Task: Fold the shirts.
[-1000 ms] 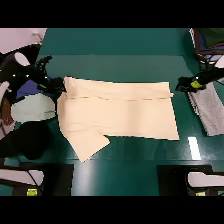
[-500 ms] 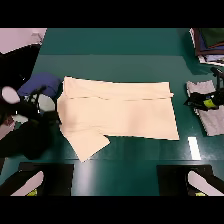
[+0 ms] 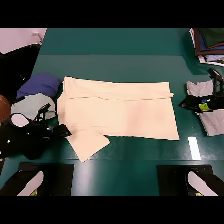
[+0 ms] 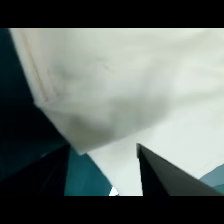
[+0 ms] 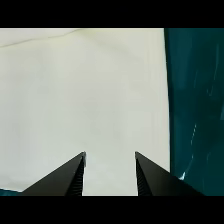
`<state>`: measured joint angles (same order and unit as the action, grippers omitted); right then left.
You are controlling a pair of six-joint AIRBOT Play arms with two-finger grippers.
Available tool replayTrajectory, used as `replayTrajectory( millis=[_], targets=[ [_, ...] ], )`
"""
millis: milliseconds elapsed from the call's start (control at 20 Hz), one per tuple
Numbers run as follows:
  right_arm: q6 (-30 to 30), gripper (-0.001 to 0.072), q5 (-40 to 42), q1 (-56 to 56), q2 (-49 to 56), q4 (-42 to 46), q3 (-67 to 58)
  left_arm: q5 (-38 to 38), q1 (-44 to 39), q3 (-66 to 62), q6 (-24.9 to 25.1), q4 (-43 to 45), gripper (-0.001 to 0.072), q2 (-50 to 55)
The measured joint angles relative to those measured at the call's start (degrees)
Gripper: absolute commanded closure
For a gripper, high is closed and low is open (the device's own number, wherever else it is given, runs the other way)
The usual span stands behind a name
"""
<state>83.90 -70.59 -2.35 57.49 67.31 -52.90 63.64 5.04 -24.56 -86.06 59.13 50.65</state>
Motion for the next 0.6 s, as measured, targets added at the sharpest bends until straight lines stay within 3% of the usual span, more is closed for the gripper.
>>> replayTrajectory(
  millis=[50,100,150,350,400,450,550,600],
  targets=[
    [0.0,0.0346,0.0,0.6,-0.1,0.0,0.1,-1.1,0.0,0.5,0.3,-1.2,0.0300,0.0],
    [0.0,0.0346,0.0,1.1,-0.1,-0.1,0.1,-2.1,0.0,1.0,0.5,-1.6,0.0584,-0.1],
    [0.0,0.0346,-0.4,1.5,-0.1,-0.1,0.1,-2.9,0.0,1.2,0.6,-1.5,0.0667,0.0],
    [-0.5,0.0345,-5.1,-0.6,-0.7,1.3,1.4,-1.3,0.0,-0.5,2.2,-2.7,0.0674,-0.1],
    [-0.6,0.0288,-6.4,-2.0,-1.2,2.1,2.8,0.0,0.0,-1.6,2.8,-2.9,0.0674,-0.1],
    [-0.7,0.0153,-7.6,-4.0,-1.9,3.2,4.9,1.2,-0.1,-2.7,3.5,-3.1,0.0674,-0.2],
    [-0.9,0.0140,-8.8,-8.7,-3.1,5.0,9.8,2.8,-0.1,-4.6,4.3,-3.3,0.0674,-0.2],
    [-1.1,0.0174,-9.2,-11.5,-3.3,5.0,12.6,3.3,-0.1,-5.3,4.6,-3.3,0.0674,-0.2]
  ],
)
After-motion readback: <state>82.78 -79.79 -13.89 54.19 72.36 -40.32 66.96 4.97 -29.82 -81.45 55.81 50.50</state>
